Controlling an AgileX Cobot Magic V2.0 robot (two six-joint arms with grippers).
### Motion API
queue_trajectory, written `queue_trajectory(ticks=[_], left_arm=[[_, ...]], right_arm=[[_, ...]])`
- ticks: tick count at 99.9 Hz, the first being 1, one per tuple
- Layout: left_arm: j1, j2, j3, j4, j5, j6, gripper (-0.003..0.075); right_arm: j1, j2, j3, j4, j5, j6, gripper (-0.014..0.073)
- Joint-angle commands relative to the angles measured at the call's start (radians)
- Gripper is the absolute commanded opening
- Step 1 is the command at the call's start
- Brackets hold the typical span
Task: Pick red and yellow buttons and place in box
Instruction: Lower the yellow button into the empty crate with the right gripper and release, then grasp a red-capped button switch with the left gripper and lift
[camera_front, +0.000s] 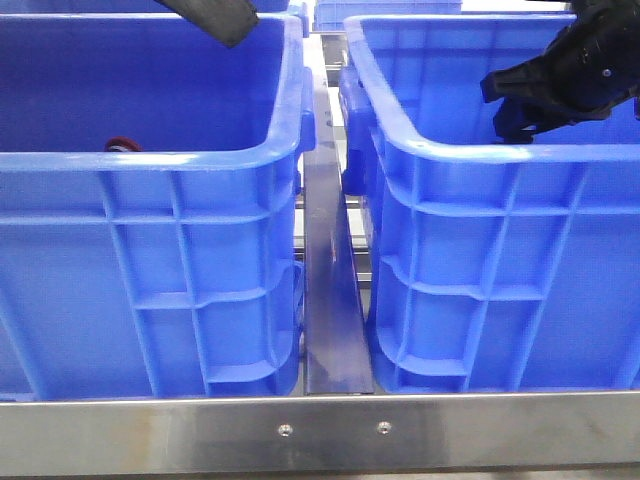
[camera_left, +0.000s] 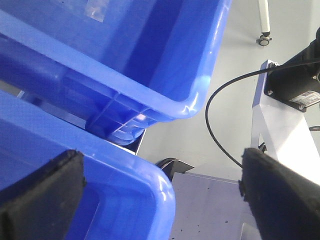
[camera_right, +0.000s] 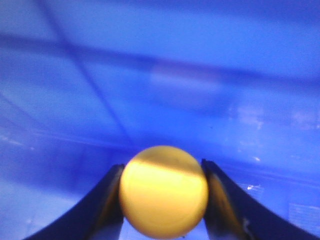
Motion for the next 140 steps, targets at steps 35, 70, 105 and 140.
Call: queue_trajectory(ticks=[35,70,105,140], left_arm=[[-0.007,-0.03,-0.031,-0.064,-0.028,-0.003,0.0599],[-0.007,-0.03,-0.031,-0.077,-0.078,-0.003,0.0599],[-0.005,-0.071,-0.031,0.147,-0.37,-0.354,0.0598],[0.053,-0.071,-0.031,0.677,-0.222,-0.851,0.0597]], right_arm=[[-0.001,-0.106,-0.015,0.041,0.006,-0.005,0.06],[-0.001,-0.382,0.228,0.055,-0.042,-0.005,0.06],[-0.001,-0.748,0.493,0.109,-0.074,-0.005,0.06],[-0.001,-0.825,0.531,0.113,-0.055,-0.005,0.06]])
